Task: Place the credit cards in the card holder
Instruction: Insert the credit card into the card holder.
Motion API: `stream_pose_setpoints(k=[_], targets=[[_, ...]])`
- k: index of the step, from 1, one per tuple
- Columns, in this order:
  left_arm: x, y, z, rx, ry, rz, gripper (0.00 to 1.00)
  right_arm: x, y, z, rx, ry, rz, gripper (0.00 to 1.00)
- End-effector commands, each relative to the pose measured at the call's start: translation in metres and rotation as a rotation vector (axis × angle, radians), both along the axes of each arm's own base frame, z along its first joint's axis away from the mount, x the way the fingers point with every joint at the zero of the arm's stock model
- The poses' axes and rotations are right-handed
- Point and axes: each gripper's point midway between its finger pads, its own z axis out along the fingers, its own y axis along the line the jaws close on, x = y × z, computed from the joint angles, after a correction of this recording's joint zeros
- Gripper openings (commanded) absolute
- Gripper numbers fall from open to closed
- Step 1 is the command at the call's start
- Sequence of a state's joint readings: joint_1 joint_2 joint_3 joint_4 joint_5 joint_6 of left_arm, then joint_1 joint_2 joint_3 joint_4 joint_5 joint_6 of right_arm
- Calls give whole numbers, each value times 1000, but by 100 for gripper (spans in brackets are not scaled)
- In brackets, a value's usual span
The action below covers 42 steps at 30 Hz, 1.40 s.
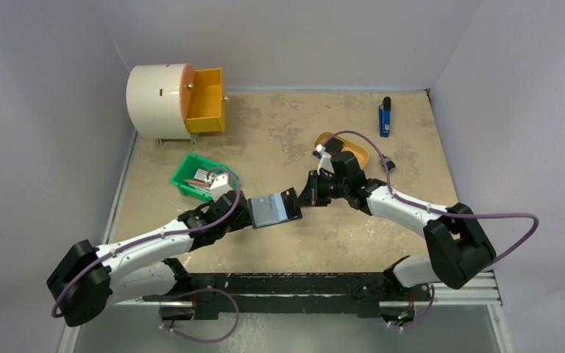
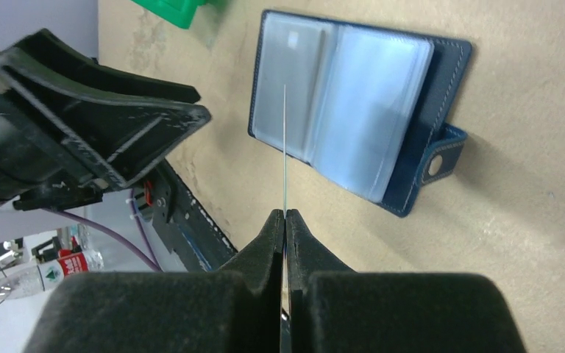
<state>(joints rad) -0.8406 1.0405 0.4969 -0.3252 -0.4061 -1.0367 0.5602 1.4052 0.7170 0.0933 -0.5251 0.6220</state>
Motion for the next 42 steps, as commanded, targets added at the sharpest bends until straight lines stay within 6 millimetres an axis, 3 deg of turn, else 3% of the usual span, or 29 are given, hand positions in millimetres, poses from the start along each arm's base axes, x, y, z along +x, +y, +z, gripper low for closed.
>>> stream_pose_setpoints(k=[1,6,17,29,42], targets=[[16,-2,-9,38,-39,13,51,12,9,25,71,-122,34,0],[28,-9,-24,37,-48,5,47,6,6,20,54,-100,36,0],[53,-40,-26,8,-70,-60,33,-2,4,2,50,-40,31,0],[52,-31,-26,38,-68,-29,31,10,14,-23,82,58,37,0],[46,-19,-22,54,-59,10,29,15,24,-29,119,75,62,0]])
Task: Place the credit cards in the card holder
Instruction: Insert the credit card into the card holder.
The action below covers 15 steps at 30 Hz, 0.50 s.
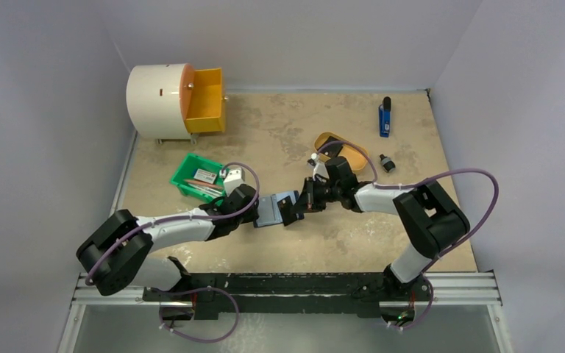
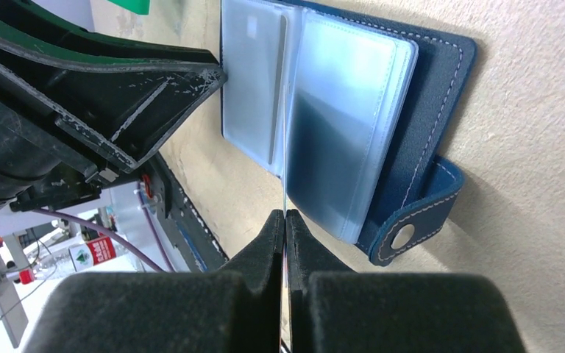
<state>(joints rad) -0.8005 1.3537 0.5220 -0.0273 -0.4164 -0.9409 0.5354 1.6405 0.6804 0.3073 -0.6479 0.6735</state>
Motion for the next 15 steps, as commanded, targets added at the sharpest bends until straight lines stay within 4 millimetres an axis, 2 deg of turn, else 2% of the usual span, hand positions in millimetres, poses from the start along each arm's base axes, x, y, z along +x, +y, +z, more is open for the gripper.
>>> stream_pose_setpoints(k=[1,15], targets=[[6,2,12,-11,-30,29,29,14,13,20,70,-58,21,0],[4,10,17,-1,-40,56,27,20,20,19,95,-48,30,0]])
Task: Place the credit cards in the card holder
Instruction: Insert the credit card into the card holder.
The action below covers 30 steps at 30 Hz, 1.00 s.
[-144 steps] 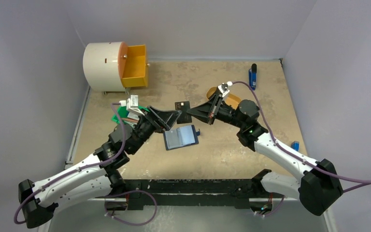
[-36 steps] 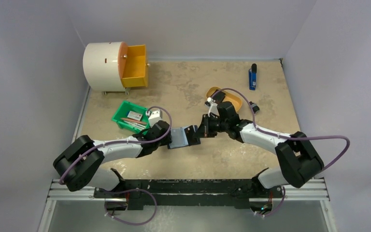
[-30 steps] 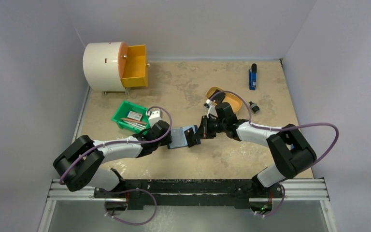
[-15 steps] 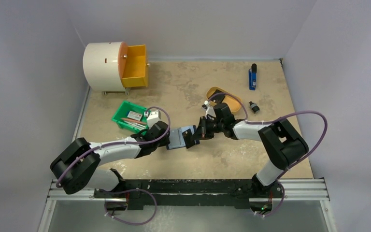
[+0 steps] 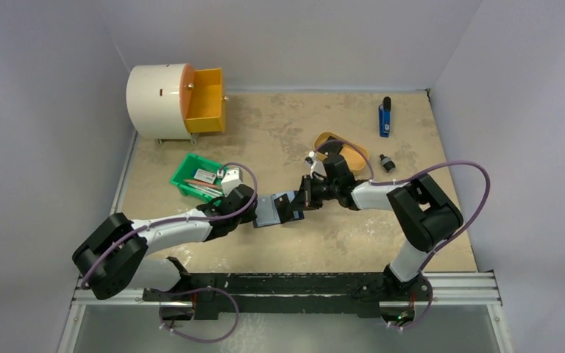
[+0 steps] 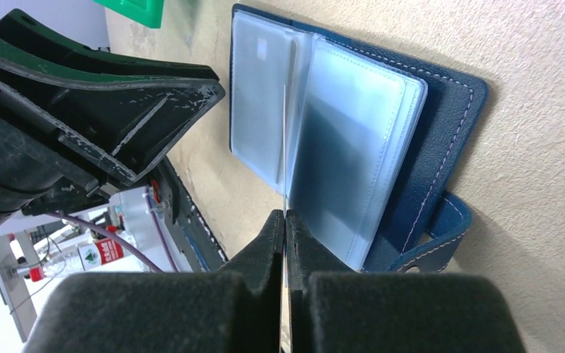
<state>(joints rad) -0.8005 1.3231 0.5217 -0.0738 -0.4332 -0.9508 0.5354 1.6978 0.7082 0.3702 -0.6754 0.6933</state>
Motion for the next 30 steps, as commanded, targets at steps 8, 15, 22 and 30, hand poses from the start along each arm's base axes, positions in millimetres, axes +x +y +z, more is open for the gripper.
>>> stream_pose_setpoints(k=[8,15,22,30], targets=[[5,10,7,17,-31,57,25,10,12,12,57,-14,21,0],[5,9,-2,32,-12,52,23,11,14,14,72,-18,31,0],[4,8,-5,35,-4,49,22,12,16,11,74,-7,41,0],[4,9,-6,36,-3,47,21,11,17,6,70,14,40,0]])
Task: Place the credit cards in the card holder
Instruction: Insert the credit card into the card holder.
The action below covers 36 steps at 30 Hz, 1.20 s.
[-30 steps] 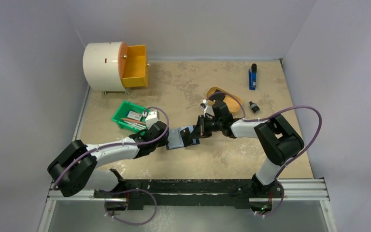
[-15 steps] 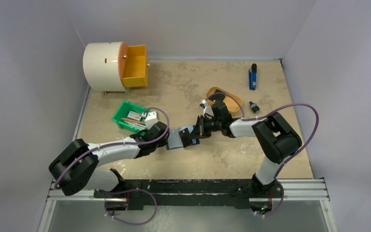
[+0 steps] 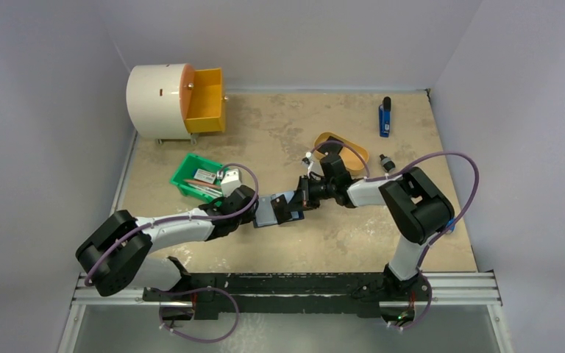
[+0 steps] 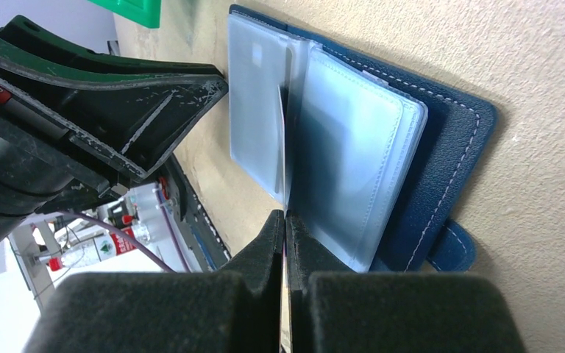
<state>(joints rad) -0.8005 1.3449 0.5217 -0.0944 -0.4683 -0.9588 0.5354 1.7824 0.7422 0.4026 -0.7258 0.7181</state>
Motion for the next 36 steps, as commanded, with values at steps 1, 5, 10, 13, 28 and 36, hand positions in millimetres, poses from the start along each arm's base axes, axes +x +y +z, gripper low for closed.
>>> stream_pose_setpoints(k=[1,5,10,13,28,36], targets=[[4,0,1,-7,-13,19,21,10,8,15,47,-39,15,0],[5,0,1,-7,-14,19,20,6,6,21,58,-29,5,0],[4,1,1,-3,-13,18,20,7,3,34,63,-76,-11,0],[4,1,1,-4,-14,20,20,8,3,40,70,-92,-15,0],[3,2,1,-6,-15,21,19,4,-2,17,12,-22,-32,0],[4,1,1,-7,-15,21,19,4,-3,10,-6,-4,-33,0]])
